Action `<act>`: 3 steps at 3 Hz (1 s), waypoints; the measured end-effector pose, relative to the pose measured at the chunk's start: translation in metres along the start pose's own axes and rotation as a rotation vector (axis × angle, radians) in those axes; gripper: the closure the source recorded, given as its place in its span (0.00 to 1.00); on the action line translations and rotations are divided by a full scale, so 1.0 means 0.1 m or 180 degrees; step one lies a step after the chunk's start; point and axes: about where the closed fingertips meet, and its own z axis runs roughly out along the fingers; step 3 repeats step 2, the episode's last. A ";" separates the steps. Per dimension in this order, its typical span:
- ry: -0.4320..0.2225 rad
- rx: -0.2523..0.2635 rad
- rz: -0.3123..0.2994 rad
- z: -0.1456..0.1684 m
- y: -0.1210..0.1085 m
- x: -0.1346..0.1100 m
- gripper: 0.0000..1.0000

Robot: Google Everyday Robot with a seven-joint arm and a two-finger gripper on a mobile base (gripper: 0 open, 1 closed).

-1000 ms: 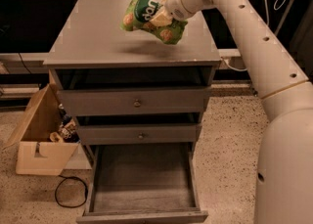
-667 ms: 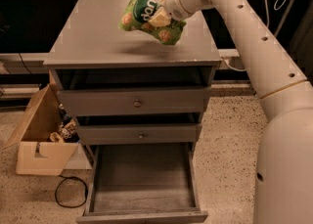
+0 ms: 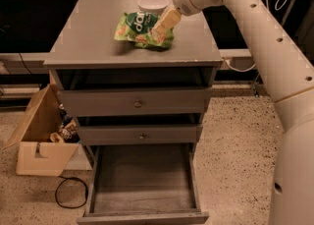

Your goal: Pick green rice chip bag from bottom drawer and place on counter

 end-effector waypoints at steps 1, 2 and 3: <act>-0.0177 0.0348 0.0081 -0.46 -0.18 -0.09 0.00; -0.0505 0.0826 0.0438 -1.08 -0.37 0.20 0.00; -0.0505 0.0826 0.0438 -1.08 -0.37 0.20 0.00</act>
Offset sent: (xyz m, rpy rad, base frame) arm -0.0646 -0.1645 0.0764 0.4043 -0.2398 -0.2710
